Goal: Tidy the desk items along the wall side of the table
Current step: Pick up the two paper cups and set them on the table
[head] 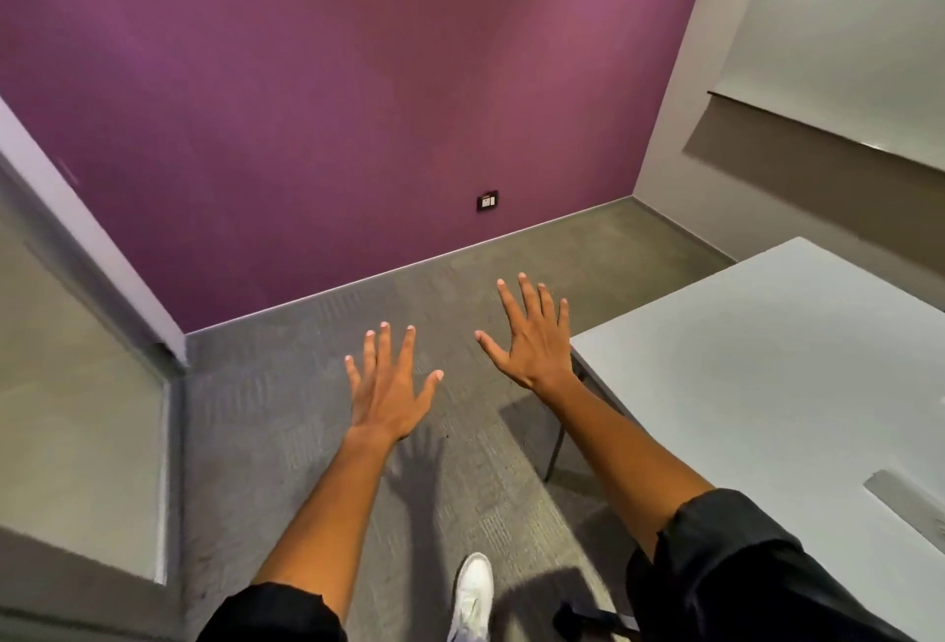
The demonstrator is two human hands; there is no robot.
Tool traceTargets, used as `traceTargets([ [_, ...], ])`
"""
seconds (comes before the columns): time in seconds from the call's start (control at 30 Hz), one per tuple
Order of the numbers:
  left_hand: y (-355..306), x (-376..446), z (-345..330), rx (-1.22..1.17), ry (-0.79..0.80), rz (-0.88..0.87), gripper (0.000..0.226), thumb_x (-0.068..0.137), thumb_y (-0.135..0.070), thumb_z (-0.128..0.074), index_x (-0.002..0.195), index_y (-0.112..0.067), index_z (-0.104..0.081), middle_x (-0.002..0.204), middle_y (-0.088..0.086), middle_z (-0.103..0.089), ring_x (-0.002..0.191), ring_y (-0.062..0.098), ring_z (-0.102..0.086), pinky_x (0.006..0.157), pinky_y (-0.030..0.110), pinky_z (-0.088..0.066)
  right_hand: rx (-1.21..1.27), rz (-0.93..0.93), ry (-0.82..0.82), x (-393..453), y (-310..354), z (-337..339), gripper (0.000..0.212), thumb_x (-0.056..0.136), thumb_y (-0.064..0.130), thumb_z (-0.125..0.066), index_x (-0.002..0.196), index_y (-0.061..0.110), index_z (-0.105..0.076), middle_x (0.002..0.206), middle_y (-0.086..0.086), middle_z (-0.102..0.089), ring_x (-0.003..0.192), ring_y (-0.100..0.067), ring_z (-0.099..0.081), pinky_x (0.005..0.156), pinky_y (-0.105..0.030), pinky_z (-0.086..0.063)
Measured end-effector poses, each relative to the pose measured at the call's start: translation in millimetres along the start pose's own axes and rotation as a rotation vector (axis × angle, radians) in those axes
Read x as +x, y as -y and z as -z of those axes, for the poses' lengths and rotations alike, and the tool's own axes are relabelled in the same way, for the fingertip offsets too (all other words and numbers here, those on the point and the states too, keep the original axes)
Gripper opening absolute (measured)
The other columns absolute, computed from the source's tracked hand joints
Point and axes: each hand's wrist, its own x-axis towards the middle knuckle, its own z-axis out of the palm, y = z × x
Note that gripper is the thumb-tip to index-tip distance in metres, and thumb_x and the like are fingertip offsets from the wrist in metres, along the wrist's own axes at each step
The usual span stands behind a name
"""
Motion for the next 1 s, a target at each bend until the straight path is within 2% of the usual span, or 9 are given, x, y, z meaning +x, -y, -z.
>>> traceTargets([
  [0.1, 4, 54, -14, 0.014, 0.042, 0.004, 0.078, 0.093, -0.065, -0.030, 0.155, -0.028, -0.001, 0.163, 0.009, 0.008, 0.151, 0.030, 0.009, 0.118, 0.059, 0.000, -0.041, 0.016, 0.047, 55, -8, -25, 0.086, 0.086, 0.079, -0.019, 0.155, 0.034, 0.003, 0.165, -0.006, 0.002, 0.152, -0.033, -0.004, 0.120, -0.060, -0.008],
  [0.43, -13, 239, -44, -0.025, 0.143, -0.037, 0.078, 0.093, -0.065, -0.031, 0.155, -0.029, -0.002, 0.164, 0.006, 0.008, 0.151, 0.027, 0.011, 0.119, 0.057, 0.002, -0.005, -0.137, 0.107, 213, -48, -65, 0.086, 0.086, 0.078, -0.021, 0.156, 0.033, 0.002, 0.165, -0.006, 0.000, 0.152, -0.033, -0.006, 0.120, -0.059, -0.007],
  [0.67, -33, 391, -81, -0.017, 0.214, -0.161, 0.078, 0.093, -0.065, -0.032, 0.155, -0.027, -0.004, 0.164, 0.008, 0.007, 0.151, 0.028, 0.008, 0.118, 0.057, 0.001, -0.005, -0.268, 0.151, 313, -94, -108, 0.087, 0.085, 0.079, -0.018, 0.155, 0.033, 0.006, 0.165, -0.006, 0.006, 0.152, -0.034, -0.002, 0.120, -0.059, -0.002],
  [0.83, -54, 514, -106, -0.004, 0.291, -0.284, 0.079, 0.093, -0.066, -0.030, 0.154, -0.030, 0.003, 0.162, 0.008, 0.016, 0.149, 0.028, 0.016, 0.118, 0.056, 0.008, -0.034, -0.396, 0.169, 398, -132, -131, 0.087, 0.085, 0.079, -0.018, 0.154, 0.035, 0.011, 0.165, -0.006, 0.006, 0.151, -0.036, -0.002, 0.119, -0.061, -0.004],
  [1.0, -94, 640, -106, 0.022, 0.304, -0.430, 0.079, 0.092, -0.065, -0.033, 0.155, -0.028, -0.002, 0.163, 0.008, 0.010, 0.150, 0.029, 0.013, 0.119, 0.057, 0.001, -0.003, -0.569, 0.090, 480, -172, -131, 0.087, 0.083, 0.082, -0.015, 0.153, 0.038, 0.011, 0.165, -0.004, 0.006, 0.152, -0.033, -0.001, 0.120, -0.060, -0.002],
])
